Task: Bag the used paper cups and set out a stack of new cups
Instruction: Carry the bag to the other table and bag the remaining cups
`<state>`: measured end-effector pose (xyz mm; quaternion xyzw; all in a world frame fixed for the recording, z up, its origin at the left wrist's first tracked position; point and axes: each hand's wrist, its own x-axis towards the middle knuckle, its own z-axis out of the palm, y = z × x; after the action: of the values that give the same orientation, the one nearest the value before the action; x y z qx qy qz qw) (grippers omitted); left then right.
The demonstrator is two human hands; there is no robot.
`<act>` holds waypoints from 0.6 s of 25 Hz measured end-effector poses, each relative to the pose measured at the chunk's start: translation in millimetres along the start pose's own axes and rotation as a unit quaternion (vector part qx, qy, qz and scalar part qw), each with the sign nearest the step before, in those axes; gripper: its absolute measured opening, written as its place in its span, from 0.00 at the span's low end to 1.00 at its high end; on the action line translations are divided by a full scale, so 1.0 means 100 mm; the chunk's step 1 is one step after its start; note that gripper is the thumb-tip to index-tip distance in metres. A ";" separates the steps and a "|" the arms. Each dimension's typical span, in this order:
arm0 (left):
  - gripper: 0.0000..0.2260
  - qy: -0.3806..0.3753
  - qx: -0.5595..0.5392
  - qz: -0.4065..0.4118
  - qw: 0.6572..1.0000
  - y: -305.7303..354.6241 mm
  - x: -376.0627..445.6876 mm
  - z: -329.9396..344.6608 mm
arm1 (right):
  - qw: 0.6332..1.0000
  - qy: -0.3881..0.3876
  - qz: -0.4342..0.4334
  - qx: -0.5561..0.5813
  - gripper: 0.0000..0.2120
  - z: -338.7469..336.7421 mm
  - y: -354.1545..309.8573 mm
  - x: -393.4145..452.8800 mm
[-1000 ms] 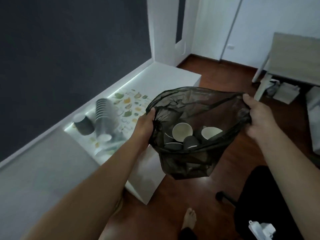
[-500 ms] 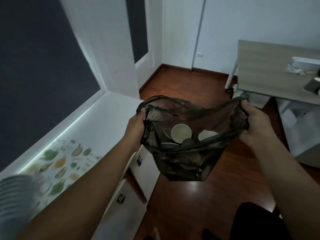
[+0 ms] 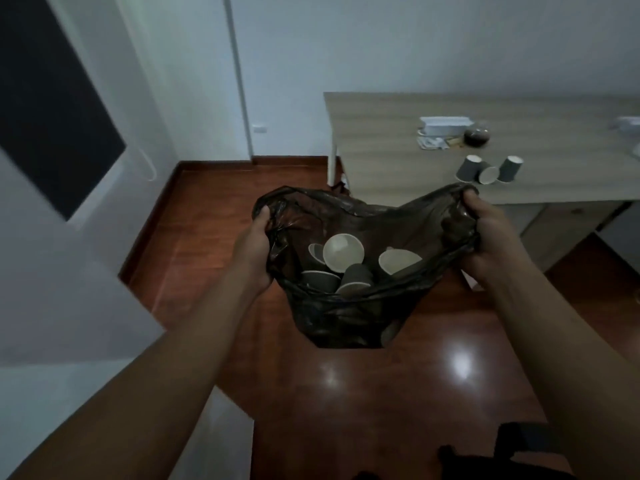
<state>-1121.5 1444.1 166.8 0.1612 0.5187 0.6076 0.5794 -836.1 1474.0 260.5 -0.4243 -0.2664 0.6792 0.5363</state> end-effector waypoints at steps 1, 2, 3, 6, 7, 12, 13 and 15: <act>0.24 -0.005 0.001 0.000 1.000 0.01 0.15 0.09 | 1.000 0.011 -0.008 0.006 0.20 -0.01 -0.06 0.09; 0.24 -0.015 0.009 -0.008 1.000 0.05 0.39 0.30 | 0.999 0.029 -0.017 0.015 0.20 -0.06 -0.16 0.30; 0.23 -0.021 0.020 -0.016 0.999 0.07 0.60 0.46 | 0.999 0.041 -0.018 0.023 0.20 -0.14 -0.23 0.53; 0.22 -0.049 0.030 -0.025 0.998 0.09 1.20 1.04 | 0.997 0.067 -0.027 0.025 0.20 -0.41 -0.43 1.15; 0.21 -0.062 0.039 -0.032 0.997 0.08 1.40 1.29 | 0.997 0.072 -0.026 0.027 0.20 -0.54 -0.53 1.41; 0.19 -0.078 0.056 -0.040 0.995 0.10 2.44 2.49 | 0.993 0.104 -0.018 0.052 0.14 -1.19 -1.15 2.73; 0.19 -0.077 0.050 -0.037 0.995 0.11 2.63 2.65 | 0.993 0.106 -0.019 0.049 0.12 -1.27 -1.28 2.98; 0.19 -0.072 0.032 -0.030 0.996 0.16 2.91 2.93 | 0.992 0.124 -0.015 0.030 0.09 -1.38 -1.51 3.46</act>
<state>-977.2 1830.8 182.6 0.2074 0.4997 0.5597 0.6277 -664.1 1833.6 214.6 -0.4848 -0.1833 0.6209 0.5881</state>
